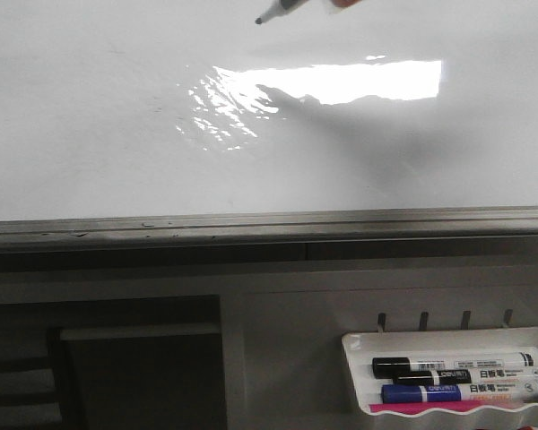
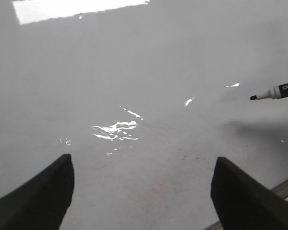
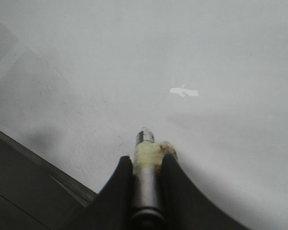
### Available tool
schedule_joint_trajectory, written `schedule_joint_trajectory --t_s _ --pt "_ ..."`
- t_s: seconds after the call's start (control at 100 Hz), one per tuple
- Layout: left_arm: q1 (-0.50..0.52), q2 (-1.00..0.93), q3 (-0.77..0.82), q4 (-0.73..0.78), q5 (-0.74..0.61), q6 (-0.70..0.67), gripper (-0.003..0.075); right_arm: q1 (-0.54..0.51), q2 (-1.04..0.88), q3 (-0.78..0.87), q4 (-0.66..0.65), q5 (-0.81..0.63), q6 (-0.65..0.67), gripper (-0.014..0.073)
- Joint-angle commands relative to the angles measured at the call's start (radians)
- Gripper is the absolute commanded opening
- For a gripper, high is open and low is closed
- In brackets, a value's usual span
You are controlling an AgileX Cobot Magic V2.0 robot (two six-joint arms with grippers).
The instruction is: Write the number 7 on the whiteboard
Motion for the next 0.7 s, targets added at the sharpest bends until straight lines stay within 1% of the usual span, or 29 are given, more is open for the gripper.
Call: schedule_joint_trajectory --t_s 0.0,0.21,0.38,0.69 --pt "0.001 -0.012 -0.026 -0.022 -0.079 -0.009 0.0543 0.000 0.021 -0.064 0.049 0.021 -0.020 -0.0064" --pt "0.001 -0.012 -0.026 -0.027 -0.081 -0.009 0.0543 0.000 0.100 -0.113 0.050 0.034 -0.020 -0.0064" --pt "0.001 -0.012 -0.026 -0.027 -0.085 -0.009 0.0543 0.000 0.134 -0.114 0.050 0.031 -0.020 -0.0064" --pt "0.001 -0.012 -0.026 -0.027 -0.100 -0.009 0.0543 0.000 0.132 -0.108 0.026 -0.062 -0.020 -0.0062"
